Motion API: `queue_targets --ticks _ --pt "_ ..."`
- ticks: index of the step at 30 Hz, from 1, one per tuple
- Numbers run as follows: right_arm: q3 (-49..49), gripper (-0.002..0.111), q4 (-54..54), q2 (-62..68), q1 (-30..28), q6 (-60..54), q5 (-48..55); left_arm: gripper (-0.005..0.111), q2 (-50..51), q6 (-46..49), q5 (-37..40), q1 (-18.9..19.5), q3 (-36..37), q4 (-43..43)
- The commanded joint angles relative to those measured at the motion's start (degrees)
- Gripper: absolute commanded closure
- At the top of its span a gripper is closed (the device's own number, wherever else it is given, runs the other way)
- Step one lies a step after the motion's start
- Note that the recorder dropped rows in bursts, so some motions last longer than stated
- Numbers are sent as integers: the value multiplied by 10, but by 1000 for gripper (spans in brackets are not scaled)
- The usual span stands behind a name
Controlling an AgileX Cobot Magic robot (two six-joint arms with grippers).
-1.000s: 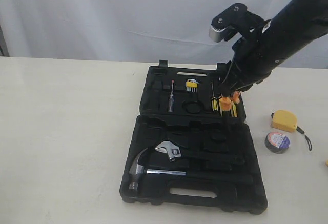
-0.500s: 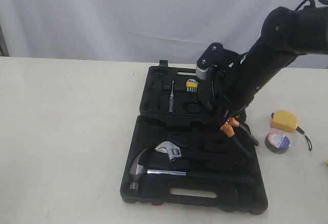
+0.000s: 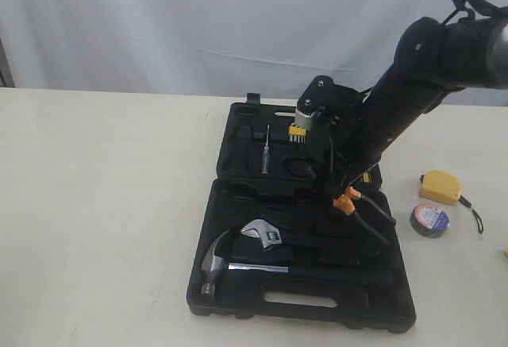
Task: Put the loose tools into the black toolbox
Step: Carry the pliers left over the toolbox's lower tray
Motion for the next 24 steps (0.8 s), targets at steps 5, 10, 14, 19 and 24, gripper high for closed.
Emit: queue_targets --ticks 5,10,14,19,24 --pt "-32 109 12 0 -1 -16 1 107 -1 -1 -5 -3 1 0" --pt "-32 109 12 14 -1 -29 6 107 -1 -1 -5 -3 1 0" --pt "-32 109 23 35 -1 -49 2 107 -1 -1 -5 -3 1 0" --pt "-32 109 46 52 -1 -78 2 107 -1 -1 -5 -3 1 0" --pt "-32 109 77 56 -1 -114 -2 107 -1 -1 -5 -3 1 0"
